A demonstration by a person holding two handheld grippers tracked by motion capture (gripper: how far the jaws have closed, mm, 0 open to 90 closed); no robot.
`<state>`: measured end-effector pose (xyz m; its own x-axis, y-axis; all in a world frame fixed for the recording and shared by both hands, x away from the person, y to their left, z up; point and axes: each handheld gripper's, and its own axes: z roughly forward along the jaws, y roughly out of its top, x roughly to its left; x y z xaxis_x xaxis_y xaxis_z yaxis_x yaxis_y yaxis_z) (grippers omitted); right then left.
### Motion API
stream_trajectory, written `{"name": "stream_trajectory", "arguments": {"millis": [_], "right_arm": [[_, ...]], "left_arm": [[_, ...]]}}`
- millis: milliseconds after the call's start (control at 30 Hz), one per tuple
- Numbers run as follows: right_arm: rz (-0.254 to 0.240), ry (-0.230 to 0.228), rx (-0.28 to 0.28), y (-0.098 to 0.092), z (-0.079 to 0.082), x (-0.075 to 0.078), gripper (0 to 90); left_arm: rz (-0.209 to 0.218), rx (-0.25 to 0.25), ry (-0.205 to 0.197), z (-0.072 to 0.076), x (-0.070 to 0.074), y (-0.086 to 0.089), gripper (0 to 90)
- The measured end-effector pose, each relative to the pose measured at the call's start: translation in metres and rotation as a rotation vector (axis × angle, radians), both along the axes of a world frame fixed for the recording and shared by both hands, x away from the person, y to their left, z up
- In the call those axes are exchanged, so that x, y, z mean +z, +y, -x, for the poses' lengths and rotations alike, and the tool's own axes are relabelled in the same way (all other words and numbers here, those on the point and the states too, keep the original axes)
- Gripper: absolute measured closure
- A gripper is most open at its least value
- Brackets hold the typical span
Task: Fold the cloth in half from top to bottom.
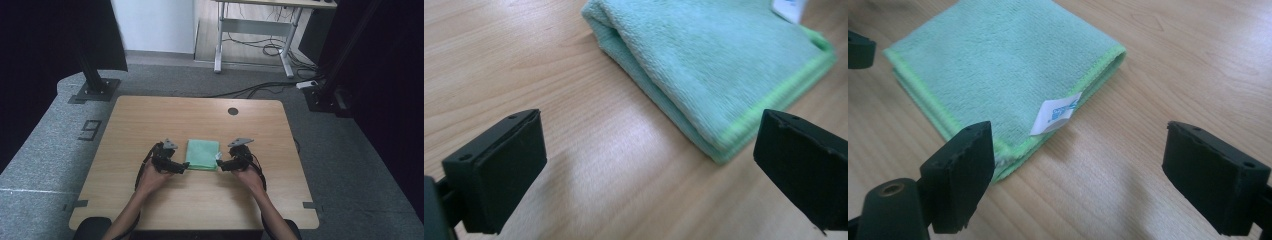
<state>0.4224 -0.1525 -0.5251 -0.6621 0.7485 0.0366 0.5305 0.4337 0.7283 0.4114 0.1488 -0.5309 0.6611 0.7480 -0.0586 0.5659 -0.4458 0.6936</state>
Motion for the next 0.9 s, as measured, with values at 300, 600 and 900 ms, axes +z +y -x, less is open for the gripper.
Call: {"name": "stream_trajectory", "arguments": {"millis": [300,600,900], "right_arm": [[0.028,-0.014,0.02,-0.012,0.015,0.013,6.6],[0.042,-0.024,0.021,-0.025,0.031,0.016,0.4],[0.036,-0.05,0.016,-0.04,0.048,0.022,0.0]], "left_arm": [[-0.011,-0.021,-0.021,0.017,0.013,0.011,0.2],[-0.021,-0.029,-0.053,0.036,0.024,0.024,0.0],[-0.033,-0.026,-0.063,0.053,0.026,0.042,0.0]]}}
